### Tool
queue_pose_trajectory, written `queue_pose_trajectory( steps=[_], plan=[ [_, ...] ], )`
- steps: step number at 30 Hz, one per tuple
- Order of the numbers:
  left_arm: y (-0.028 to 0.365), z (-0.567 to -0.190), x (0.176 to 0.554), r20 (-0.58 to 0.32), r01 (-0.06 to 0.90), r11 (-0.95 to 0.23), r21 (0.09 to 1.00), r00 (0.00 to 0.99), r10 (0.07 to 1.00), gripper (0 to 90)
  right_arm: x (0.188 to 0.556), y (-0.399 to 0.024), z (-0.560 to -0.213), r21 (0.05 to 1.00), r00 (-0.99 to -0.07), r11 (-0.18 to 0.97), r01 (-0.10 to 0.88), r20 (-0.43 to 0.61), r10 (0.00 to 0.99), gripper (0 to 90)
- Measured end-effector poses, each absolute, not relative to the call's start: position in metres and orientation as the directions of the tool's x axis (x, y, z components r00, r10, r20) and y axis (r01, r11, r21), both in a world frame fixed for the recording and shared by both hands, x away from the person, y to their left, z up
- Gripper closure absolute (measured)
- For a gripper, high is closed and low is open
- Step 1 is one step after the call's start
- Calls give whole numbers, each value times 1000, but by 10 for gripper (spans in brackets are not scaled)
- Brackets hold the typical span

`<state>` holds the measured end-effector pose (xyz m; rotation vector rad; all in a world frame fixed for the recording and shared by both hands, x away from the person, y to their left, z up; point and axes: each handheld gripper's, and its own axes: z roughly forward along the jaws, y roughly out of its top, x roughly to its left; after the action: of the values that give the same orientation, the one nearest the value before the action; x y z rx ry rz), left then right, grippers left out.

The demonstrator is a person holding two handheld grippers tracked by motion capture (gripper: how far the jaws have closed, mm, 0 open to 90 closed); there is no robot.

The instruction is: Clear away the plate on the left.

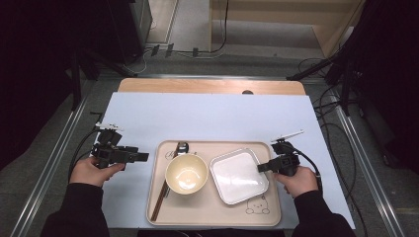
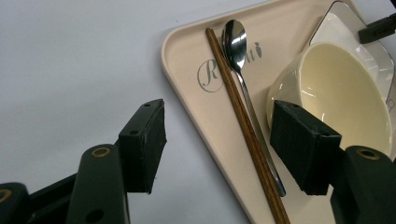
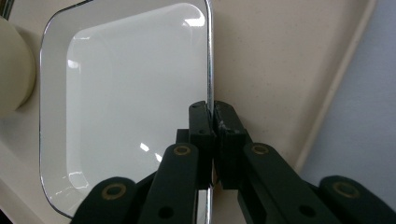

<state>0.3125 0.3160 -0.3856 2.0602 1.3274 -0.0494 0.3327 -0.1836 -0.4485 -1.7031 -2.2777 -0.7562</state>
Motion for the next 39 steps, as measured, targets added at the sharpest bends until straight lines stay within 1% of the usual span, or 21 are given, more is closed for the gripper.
queue_pose_trajectory(
  steps=[4, 6, 11, 14, 16, 20, 22, 28, 35, 39],
  plan=[
    [317, -388, 311, -376, 821, -251, 512, 477, 794, 366, 331, -185, -449, 282, -320, 207, 937, 450, 834, 865],
    [318, -389, 311, -374, 821, -251, 513, 477, 796, 366, 330, -186, -448, 291, -327, 210, 934, 450, 831, 836],
    [320, -390, 309, -367, 822, -253, 511, 475, 800, 365, 325, -192, -441, 340, -348, 200, 919, 460, 817, 804],
    [320, -391, 306, -361, 820, -255, 512, 475, 802, 366, 319, -195, -436, 410, -402, 216, 886, 449, 798, 736],
    [320, -392, 305, -360, 819, -259, 513, 479, 801, 366, 316, -196, -433, 454, -438, 226, 862, 442, 783, 672],
    [320, -394, 303, -355, 819, -261, 511, 478, 803, 365, 310, -201, -427, 525, -496, 241, 817, 426, 757, 612],
    [320, -396, 301, -352, 817, -266, 512, 482, 803, 365, 308, -204, -426, 558, -529, 252, 791, 417, 739, 569],
    [320, -402, 296, -340, 813, -282, 509, 491, 802, 359, 300, -211, -422, 636, -604, 274, 721, 383, 699, 504],
    [324, -406, 290, -341, 816, -279, 506, 486, 805, 357, 290, -218, -420, 703, -656, 281, 654, 340, 674, 439],
    [326, -408, 288, -341, 819, -276, 503, 482, 807, 357, 283, -223, -422, 724, -682, 294, 624, 321, 658, 405]
  ],
)
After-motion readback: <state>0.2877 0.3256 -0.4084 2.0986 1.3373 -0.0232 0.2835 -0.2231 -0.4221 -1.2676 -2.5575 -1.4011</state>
